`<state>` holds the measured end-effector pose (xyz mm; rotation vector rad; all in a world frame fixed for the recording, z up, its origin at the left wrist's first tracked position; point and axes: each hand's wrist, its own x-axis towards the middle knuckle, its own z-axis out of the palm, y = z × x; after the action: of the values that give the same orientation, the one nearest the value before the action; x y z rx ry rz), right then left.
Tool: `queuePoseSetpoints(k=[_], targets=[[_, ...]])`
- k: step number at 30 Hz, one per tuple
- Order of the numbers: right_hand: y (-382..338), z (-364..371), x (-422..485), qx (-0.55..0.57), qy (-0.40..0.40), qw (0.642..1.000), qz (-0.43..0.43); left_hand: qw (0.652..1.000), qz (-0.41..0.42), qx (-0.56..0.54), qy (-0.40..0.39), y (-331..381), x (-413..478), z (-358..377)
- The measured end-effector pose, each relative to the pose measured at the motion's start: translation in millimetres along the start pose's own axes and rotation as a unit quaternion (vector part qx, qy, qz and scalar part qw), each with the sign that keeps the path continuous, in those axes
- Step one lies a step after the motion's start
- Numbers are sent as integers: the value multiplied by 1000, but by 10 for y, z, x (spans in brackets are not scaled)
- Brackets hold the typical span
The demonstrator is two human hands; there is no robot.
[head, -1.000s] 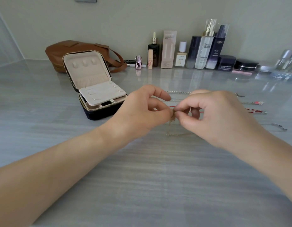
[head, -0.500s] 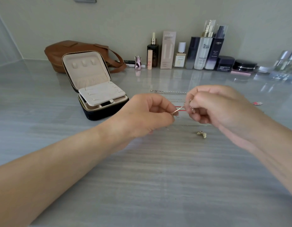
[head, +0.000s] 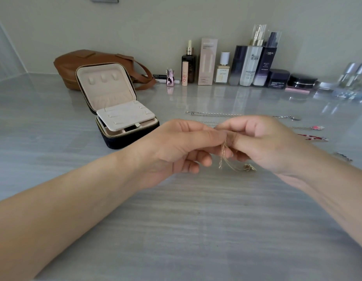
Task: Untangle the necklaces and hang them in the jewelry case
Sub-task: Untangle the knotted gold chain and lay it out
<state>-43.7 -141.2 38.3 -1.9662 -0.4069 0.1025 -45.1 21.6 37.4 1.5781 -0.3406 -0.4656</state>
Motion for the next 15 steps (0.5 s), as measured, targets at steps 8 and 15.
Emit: queuePoseSetpoints(k=[8,15], targets=[[-17,-52,7,-40,122,989,-72,996,-41,-17,73,15,35,-32],[-8,-14,-24,-183,101,970,-120,991,-9,62,116,2,22,-11]])
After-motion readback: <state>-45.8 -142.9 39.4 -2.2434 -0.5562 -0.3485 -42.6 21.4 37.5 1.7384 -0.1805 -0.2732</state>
